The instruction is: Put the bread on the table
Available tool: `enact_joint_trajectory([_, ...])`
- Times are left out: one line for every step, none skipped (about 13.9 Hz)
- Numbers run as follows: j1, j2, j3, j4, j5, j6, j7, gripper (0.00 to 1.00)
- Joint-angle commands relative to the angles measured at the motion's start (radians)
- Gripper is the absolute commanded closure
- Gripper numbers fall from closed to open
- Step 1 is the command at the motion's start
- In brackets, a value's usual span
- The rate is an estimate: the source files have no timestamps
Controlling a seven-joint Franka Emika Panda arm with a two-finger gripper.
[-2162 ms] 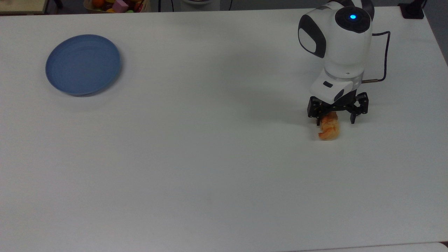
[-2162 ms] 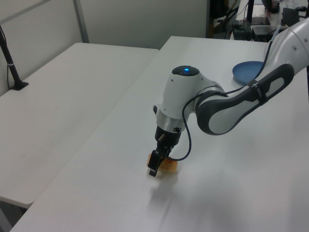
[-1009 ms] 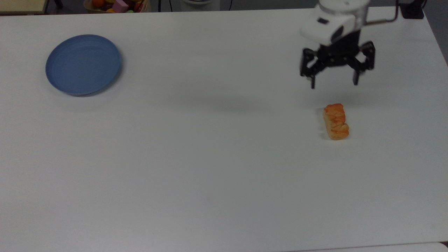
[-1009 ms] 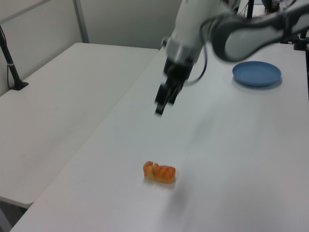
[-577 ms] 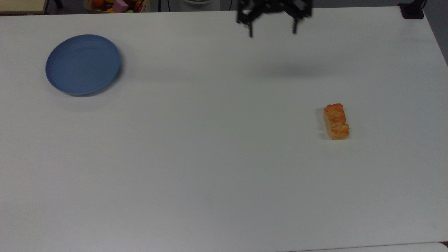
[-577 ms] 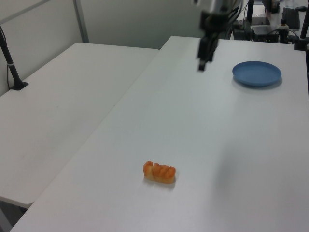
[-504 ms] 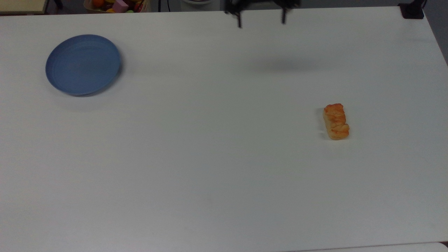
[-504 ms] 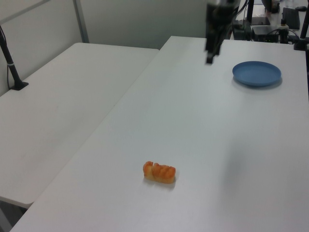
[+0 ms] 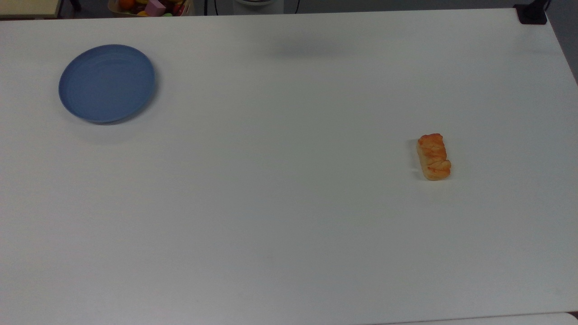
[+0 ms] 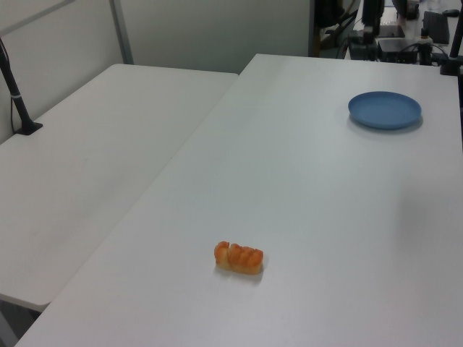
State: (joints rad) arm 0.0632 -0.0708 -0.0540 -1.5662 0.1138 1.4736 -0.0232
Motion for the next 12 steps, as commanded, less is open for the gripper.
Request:
enact_joint_trajectory([-0.098, -0.024, 0.006, -0.096, -0.052, 0.062, -0.034, 0.00])
enact_joint_trajectory([-0.136, -0.023, 0.006, -0.142, -0.057, 0.120, -0.037, 0.00])
enact_joint_trajectory([-0.150, -0.015, 0.006, -0.153, -0.065, 0.138, -0.035, 0.00])
enact_joint_trajectory([-0.158, -0.004, 0.006, -0.155, -0.077, 0.145, -0.032, 0.00])
enact_joint_trajectory([-0.166, 0.017, 0.006, -0.153, -0.085, 0.155, -0.032, 0.00])
enact_joint_trajectory([-0.171, 0.029, 0.006, -0.152, -0.086, 0.180, -0.023, 0.00])
enact_joint_trajectory([-0.171, 0.029, 0.006, -0.152, -0.092, 0.198, -0.018, 0.00])
enact_joint_trajectory([-0.172, 0.028, 0.006, -0.152, -0.100, 0.200, 0.008, 0.00])
enact_joint_trajectory([-0.172, 0.029, 0.006, -0.152, -0.109, 0.203, 0.028, 0.00])
enact_joint_trajectory([-0.171, 0.037, 0.008, -0.149, -0.121, 0.205, 0.034, 0.00])
enact_joint_trajectory([-0.172, 0.036, 0.008, -0.149, -0.121, 0.202, 0.035, 0.00])
enact_joint_trajectory([-0.172, 0.034, 0.008, -0.149, -0.123, 0.198, 0.036, 0.00])
